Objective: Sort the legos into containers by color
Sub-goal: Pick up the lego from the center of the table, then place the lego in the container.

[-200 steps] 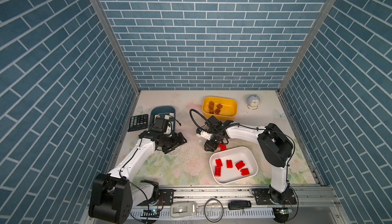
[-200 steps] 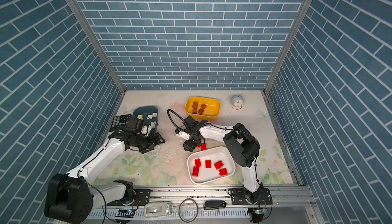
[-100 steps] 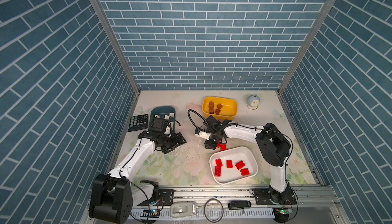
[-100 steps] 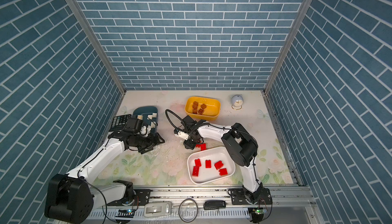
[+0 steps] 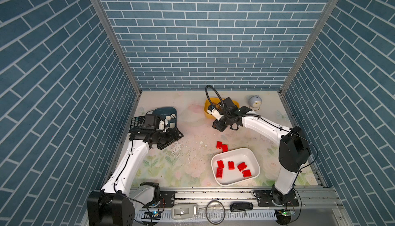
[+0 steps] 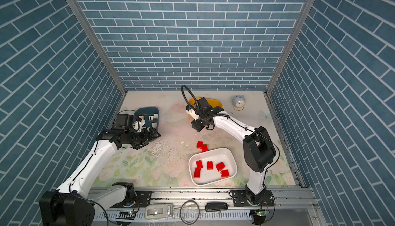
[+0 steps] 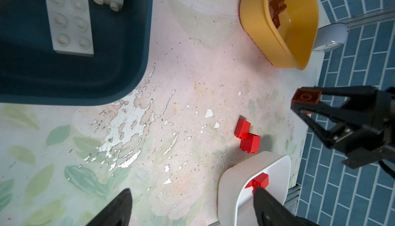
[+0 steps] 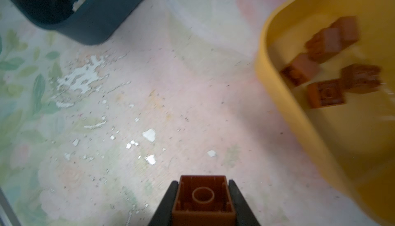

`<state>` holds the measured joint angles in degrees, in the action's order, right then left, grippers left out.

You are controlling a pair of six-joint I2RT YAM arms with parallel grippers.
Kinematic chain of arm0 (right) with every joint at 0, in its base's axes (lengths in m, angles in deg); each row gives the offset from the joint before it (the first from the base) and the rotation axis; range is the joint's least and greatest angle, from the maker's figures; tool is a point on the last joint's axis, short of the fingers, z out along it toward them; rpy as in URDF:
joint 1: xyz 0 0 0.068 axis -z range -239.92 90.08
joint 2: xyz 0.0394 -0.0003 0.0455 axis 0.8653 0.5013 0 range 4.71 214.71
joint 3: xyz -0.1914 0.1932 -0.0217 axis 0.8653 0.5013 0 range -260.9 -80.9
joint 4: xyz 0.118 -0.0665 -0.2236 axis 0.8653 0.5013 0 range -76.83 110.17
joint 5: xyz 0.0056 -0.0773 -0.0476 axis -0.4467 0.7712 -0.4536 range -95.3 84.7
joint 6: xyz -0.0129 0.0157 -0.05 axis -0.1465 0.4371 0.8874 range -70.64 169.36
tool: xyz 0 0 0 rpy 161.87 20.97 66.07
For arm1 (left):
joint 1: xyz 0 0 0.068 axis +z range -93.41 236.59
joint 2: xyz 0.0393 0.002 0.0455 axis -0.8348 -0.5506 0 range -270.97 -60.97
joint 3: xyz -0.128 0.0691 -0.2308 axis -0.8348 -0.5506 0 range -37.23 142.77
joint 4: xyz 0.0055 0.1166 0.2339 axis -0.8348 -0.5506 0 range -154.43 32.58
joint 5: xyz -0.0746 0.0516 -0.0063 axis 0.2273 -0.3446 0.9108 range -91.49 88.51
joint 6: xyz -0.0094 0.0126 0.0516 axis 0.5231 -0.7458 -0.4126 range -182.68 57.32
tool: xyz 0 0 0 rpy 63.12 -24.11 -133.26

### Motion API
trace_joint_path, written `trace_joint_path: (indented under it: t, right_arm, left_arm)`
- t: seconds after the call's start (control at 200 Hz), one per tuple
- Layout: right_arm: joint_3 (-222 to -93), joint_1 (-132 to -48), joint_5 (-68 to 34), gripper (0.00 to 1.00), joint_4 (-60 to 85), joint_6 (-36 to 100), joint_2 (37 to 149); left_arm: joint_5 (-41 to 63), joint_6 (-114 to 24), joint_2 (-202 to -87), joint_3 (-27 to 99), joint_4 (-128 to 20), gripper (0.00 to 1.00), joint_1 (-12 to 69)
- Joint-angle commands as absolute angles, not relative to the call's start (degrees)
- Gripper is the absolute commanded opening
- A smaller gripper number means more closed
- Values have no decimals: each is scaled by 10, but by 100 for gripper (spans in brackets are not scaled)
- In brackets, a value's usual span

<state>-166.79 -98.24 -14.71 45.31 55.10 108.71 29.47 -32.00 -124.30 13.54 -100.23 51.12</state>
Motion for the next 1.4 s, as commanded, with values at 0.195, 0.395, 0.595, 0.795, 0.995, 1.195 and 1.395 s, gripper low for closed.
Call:
trace_joint_path:
  t: [0.195,0.395,0.595,0.795,0.995,1.195,1.395]
  right_arm:
    - [-1789,-893,-54,24,474,532,1201]
    - [-1895,-865,-63,58,514,535,1283]
    - [-1827,-868,-180,67,546,536,1210]
    - [-1700,-899,-252,66,616,577,1108]
    - [-1612,-969,-224,67,619,646,1064]
    - [-1616,-1009,-184,68,605,678,1113]
    - [-1618,-1032,-138,67,604,704,1157]
  left_arm:
    - [350,-278,-1236,133,-912,95,515]
    - [354,-272,-1243,130,-892,96,515]
    - [356,-274,-1245,122,-890,97,515]
    - [357,-274,-1250,109,-883,97,515]
    - [358,-276,-1260,108,-879,97,515]
    - [359,-278,-1260,103,-878,97,515]
    - [353,-286,-1251,94,-889,97,515]
